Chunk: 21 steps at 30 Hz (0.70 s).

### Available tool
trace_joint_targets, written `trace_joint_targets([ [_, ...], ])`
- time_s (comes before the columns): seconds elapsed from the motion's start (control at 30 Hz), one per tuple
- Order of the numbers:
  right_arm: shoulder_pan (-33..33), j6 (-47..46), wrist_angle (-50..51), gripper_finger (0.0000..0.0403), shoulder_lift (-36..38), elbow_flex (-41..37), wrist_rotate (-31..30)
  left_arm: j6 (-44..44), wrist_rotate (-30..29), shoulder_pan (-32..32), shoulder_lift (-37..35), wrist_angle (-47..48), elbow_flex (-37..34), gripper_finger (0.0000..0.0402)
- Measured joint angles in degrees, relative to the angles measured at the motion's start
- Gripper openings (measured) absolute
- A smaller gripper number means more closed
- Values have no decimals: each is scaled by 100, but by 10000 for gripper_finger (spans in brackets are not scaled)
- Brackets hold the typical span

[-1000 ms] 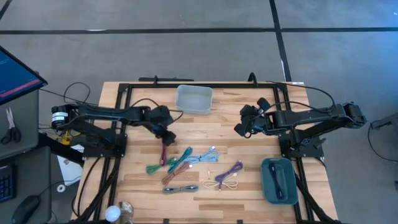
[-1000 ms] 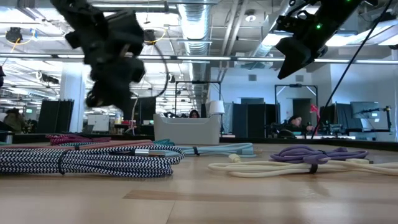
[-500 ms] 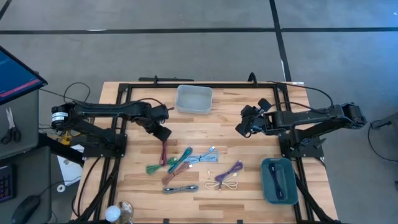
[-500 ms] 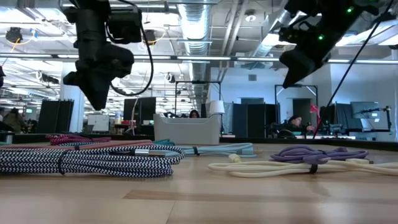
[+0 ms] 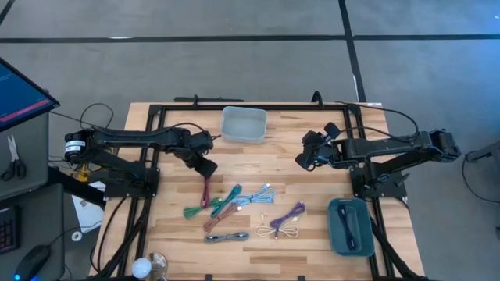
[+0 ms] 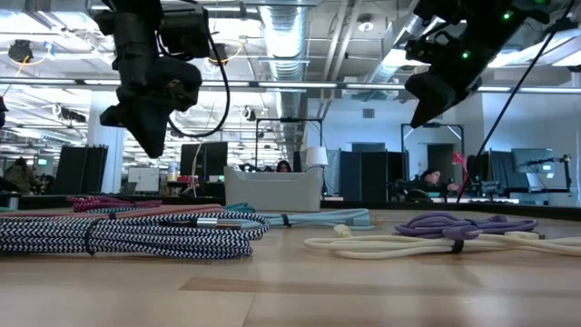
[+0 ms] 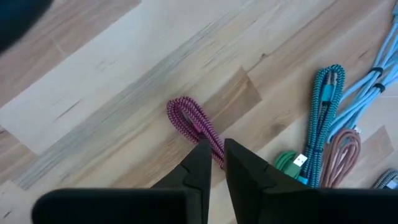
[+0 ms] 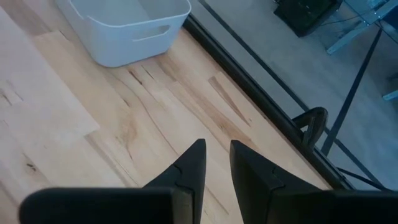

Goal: Pick & Place USB Port
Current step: Put the pink patterned charger cable into the blue bin

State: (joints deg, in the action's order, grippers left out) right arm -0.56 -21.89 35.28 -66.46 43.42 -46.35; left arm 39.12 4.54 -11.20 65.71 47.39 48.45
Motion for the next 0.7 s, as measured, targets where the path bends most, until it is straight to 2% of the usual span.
trace_joint_targets([
  [0.2, 2, 0, 3, 66, 2, 0, 0, 57, -153, 0, 4, -20, -149, 47],
  [0.43, 2, 2, 24, 66, 2, 2, 0, 85, -64, 0, 4, -148, -575, 101],
  [0.63, 4, 2, 27, 66, 2, 2, 0, 182, 674, 0, 4, -1345, -919, 139],
  [0.7, 4, 2, 27, 65, 4, 2, 0, 187, 754, 0, 4, -1680, -961, 147],
])
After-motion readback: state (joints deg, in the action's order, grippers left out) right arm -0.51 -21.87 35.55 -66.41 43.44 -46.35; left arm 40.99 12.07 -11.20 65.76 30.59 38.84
